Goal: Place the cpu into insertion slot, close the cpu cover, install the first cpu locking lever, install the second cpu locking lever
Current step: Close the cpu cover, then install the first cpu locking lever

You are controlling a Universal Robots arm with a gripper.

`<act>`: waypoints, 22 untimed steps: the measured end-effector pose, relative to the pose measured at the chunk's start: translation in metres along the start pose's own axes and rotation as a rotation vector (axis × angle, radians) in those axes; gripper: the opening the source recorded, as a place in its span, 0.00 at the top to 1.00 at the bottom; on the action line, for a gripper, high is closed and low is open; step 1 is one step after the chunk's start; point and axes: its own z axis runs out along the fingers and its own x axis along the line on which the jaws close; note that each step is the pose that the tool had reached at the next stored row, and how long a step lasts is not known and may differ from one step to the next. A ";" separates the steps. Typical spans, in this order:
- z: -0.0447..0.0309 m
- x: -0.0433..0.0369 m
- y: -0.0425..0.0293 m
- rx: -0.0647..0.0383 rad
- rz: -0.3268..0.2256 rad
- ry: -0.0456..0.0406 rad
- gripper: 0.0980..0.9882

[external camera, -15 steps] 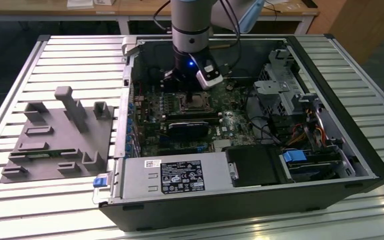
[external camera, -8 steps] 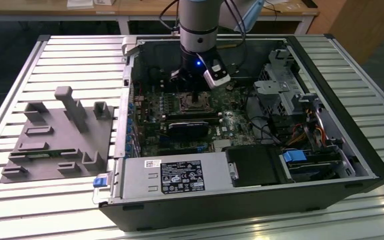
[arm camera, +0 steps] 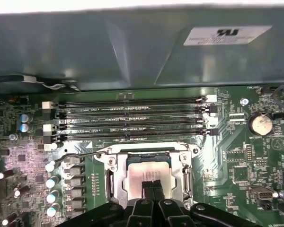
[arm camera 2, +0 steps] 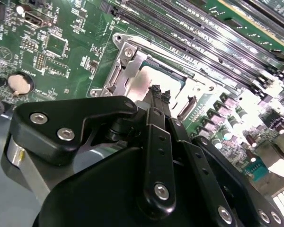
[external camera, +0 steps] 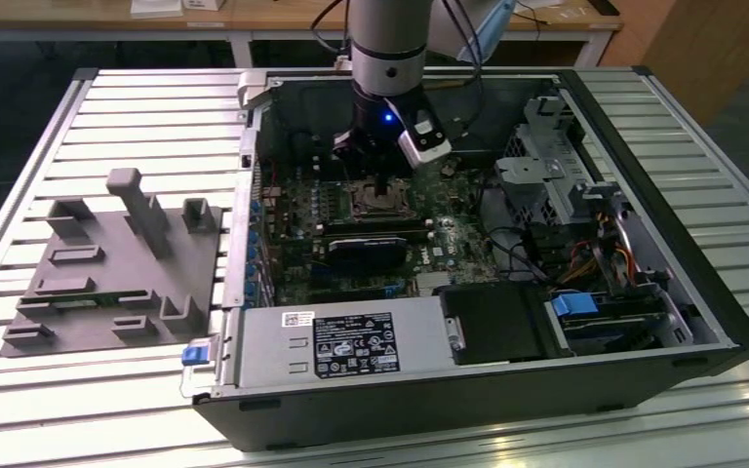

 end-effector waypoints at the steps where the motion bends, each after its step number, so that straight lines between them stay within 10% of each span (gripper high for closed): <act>1: -0.0022 -0.0001 0.0001 0.000 0.000 -0.0002 1.00; 8: -0.0170 -0.0006 0.0007 0.001 0.000 -0.0010 1.00; 22: -0.0184 -0.0006 0.0008 0.001 0.000 -0.0010 1.00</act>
